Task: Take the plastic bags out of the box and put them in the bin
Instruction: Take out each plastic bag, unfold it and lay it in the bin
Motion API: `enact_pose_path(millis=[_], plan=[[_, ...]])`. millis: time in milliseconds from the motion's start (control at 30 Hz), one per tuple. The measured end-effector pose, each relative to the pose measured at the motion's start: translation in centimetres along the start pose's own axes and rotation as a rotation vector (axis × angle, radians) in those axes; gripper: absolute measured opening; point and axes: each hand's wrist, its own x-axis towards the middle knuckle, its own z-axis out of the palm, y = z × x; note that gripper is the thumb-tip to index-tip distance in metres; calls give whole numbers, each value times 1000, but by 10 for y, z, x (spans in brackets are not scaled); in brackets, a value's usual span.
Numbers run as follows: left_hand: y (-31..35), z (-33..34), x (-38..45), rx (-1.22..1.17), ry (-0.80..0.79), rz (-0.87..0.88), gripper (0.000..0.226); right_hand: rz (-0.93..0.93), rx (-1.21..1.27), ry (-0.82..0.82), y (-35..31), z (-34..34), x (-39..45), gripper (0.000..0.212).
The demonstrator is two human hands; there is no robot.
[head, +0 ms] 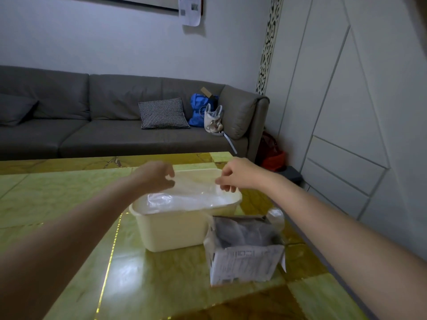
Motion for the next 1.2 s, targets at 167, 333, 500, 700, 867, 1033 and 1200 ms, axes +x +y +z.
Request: enact_pose_path(millis=[167, 333, 500, 700, 867, 1033, 1200], plan=[[48, -5, -33, -393, -146, 162, 28, 41, -184, -386, -2, 14, -47, 26], [84, 0, -55, -467, -316, 186, 25, -6, -117, -115, -9, 16, -58, 22], [92, -26, -50, -550, -67, 163, 7, -26, 320, 122, -8, -18, -70, 24], [94, -44, -52, -609, 31, 125, 11, 50, 642, -30, 6, -14, -86, 40], [89, -51, -57, -771, 31, 55, 8, 208, 701, 228, 18, -8, -76, 55], [83, -55, -58, -840, 47, 22, 6, 449, 933, 49, 25, -2, -75, 59], [75, -50, -60, -718, -8, 54, 11, 239, 1182, 312, 21, -1, -69, 11]])
